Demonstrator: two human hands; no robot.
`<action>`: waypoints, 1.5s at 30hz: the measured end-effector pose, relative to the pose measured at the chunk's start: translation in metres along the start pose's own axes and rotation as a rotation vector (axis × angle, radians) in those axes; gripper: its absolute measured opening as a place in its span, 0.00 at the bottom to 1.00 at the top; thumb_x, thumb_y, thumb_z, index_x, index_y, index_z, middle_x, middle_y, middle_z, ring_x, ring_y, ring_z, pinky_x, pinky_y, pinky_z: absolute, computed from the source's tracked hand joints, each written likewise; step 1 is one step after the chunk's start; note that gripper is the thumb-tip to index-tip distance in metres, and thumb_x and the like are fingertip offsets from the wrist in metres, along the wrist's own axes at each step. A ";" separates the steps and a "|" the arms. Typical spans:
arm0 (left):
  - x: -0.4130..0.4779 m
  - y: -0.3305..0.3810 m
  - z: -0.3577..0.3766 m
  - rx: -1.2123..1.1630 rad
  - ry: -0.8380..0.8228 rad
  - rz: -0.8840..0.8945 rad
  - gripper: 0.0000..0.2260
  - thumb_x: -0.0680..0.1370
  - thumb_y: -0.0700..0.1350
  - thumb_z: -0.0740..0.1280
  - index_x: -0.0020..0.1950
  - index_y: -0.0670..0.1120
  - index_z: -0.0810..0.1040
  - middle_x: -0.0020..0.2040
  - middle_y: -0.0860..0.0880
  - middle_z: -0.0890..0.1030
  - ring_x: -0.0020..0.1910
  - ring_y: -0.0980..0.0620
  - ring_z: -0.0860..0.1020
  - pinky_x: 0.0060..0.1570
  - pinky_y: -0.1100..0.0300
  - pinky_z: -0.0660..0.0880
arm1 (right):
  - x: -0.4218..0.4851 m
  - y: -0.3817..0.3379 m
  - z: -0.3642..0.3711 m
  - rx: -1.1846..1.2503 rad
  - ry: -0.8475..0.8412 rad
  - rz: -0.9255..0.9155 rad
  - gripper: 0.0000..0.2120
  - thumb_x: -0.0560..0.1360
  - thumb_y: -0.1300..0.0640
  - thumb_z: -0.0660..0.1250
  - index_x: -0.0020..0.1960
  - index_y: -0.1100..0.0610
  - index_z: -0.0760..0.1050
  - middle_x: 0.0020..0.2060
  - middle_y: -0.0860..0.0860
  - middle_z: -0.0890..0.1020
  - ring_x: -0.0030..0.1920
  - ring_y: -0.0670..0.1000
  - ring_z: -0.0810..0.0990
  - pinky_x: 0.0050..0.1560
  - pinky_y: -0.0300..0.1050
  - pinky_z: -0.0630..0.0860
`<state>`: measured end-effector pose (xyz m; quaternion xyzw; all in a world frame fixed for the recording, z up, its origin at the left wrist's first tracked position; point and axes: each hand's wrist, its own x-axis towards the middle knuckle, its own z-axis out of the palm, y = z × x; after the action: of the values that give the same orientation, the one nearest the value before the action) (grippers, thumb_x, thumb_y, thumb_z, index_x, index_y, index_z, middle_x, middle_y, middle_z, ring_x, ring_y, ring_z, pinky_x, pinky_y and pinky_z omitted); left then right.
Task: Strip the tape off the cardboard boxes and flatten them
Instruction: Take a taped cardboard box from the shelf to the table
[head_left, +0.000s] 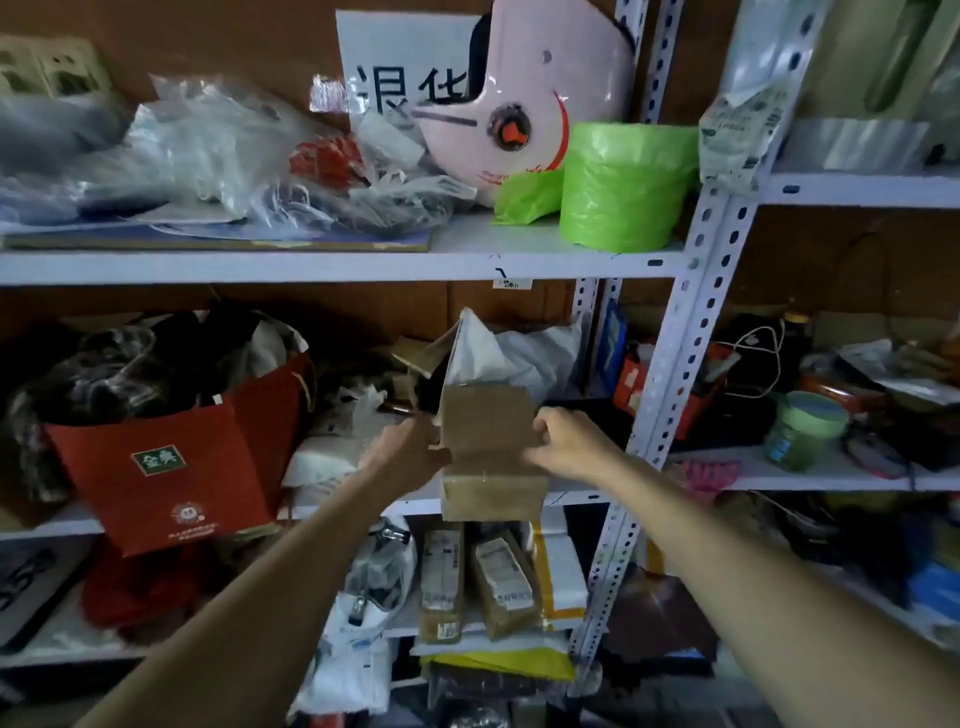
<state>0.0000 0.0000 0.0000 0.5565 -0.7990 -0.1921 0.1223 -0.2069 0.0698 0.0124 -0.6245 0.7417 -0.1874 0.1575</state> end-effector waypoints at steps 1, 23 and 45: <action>0.005 -0.002 0.005 -0.040 -0.027 -0.030 0.17 0.77 0.51 0.69 0.63 0.45 0.76 0.57 0.41 0.82 0.53 0.41 0.80 0.48 0.53 0.76 | 0.006 0.003 0.004 0.029 -0.017 0.017 0.16 0.69 0.49 0.72 0.51 0.55 0.72 0.45 0.48 0.76 0.42 0.46 0.77 0.37 0.41 0.73; -0.051 -0.003 0.035 -1.019 -0.028 -0.049 0.36 0.71 0.38 0.77 0.68 0.66 0.64 0.54 0.55 0.78 0.48 0.57 0.82 0.37 0.66 0.78 | -0.030 0.014 0.035 0.646 -0.037 0.053 0.53 0.64 0.47 0.79 0.78 0.44 0.48 0.75 0.48 0.62 0.71 0.50 0.63 0.63 0.42 0.67; -0.163 -0.014 -0.038 -0.987 0.023 0.337 0.50 0.65 0.43 0.82 0.77 0.64 0.56 0.59 0.54 0.75 0.56 0.54 0.78 0.50 0.57 0.80 | -0.195 -0.071 0.001 0.831 0.235 -0.095 0.52 0.66 0.59 0.78 0.77 0.40 0.49 0.70 0.39 0.62 0.66 0.40 0.69 0.61 0.38 0.74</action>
<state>0.0842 0.1419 0.0306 0.2985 -0.6905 -0.5173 0.4081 -0.1118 0.2508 0.0456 -0.5161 0.5864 -0.5469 0.3011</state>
